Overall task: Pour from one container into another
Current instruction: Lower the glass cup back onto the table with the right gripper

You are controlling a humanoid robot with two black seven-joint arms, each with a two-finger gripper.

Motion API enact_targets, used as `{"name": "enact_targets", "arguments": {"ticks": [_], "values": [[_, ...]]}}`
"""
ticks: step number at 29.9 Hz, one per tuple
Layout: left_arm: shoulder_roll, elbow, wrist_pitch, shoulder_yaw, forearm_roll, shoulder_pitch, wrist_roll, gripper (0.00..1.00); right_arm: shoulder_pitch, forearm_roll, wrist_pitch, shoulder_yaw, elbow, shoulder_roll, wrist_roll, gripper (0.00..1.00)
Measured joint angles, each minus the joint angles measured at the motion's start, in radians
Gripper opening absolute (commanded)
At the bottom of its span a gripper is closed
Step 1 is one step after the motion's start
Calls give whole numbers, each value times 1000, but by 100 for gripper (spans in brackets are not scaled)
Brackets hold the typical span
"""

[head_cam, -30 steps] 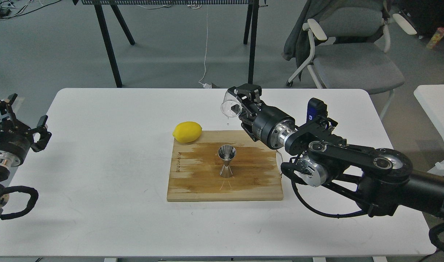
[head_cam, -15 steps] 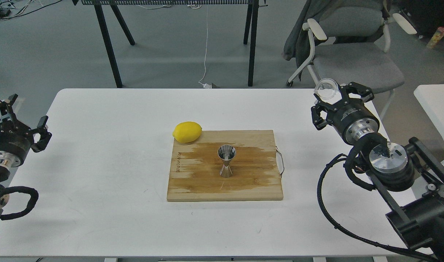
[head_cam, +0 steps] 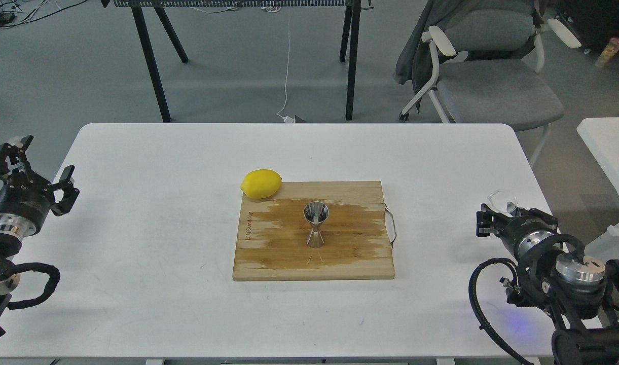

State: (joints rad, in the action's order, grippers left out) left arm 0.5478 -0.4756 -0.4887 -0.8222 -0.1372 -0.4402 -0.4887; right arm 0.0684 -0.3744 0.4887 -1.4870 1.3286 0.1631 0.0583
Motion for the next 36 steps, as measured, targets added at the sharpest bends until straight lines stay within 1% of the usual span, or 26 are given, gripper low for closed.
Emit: {"name": "enact_targets", "arguments": {"ticks": [3,11,20,26,32,35,36], "values": [[0,1,0,0,-1,0,0,95,4,-8,0,1,-26,-5,-8,46],[-2,13,0,0,1,0,0,95,36,-9,0,4,-92,-38,-11,47],[-2,14,0,0,1,0,0,95,88,-9,0,13,-146,-42,-15,55],[-3,19,0,0,0,0,0,95,121,-8,0,33,-197,-44,-24,56],[-3,20,0,0,0,0,0,95,126,-8,0,51,-203,-49,-26,57],[-3,20,0,0,0,0,0,95,126,-8,0,52,-203,-55,-26,62],[-3,20,0,0,0,0,0,95,126,-8,0,52,-202,-56,-26,67]]}}
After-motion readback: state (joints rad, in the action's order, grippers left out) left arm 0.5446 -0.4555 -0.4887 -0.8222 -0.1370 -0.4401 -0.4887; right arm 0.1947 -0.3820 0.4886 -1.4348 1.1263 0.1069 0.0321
